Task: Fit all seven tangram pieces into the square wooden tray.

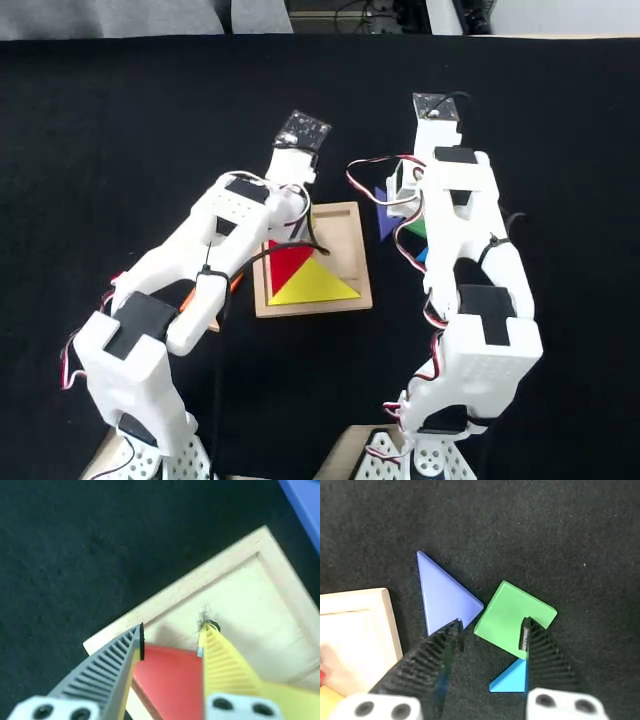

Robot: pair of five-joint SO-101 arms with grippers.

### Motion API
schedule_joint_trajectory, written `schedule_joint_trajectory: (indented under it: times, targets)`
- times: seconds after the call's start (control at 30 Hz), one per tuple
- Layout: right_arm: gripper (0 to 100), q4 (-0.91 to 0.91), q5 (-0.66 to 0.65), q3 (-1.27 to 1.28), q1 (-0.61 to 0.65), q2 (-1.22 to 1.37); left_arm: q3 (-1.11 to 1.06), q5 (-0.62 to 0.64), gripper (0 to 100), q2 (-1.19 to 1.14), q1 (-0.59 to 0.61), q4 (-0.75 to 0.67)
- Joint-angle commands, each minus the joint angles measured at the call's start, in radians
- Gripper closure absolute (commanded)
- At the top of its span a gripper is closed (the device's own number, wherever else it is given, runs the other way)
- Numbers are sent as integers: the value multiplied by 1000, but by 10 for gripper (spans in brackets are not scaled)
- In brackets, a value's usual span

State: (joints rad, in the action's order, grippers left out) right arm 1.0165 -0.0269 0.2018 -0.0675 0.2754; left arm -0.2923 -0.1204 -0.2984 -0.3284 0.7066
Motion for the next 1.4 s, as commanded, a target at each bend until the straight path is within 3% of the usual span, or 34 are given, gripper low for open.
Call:
schedule_joint_trajectory:
  times: [0.0, 0.47, 0.67, 0.87, 1.03, 1.17, 1.37]
  targets:
    - [812, -17, -8, -38, -9, -51, -1, -58, 806, 23, -10, -5]
    - [812, -34, -8, -33, -11, -51, -21, -71, 806, 213, 22, 137]
    - [812, -37, -8, -31, -11, -50, 5, -69, 806, 497, 170, 278]
    - [812, -35, -8, -31, -6, -50, -108, -84, 803, 715, 346, 404]
    - [812, -35, -8, -30, -6, -50, -226, -391, 801, 798, 392, 519]
    - [812, -49, -8, -10, -5, -50, -325, -480, 801, 825, 384, 560]
    - [812, -52, -8, -10, -6, -50, -424, -631, 800, 832, 351, 480]
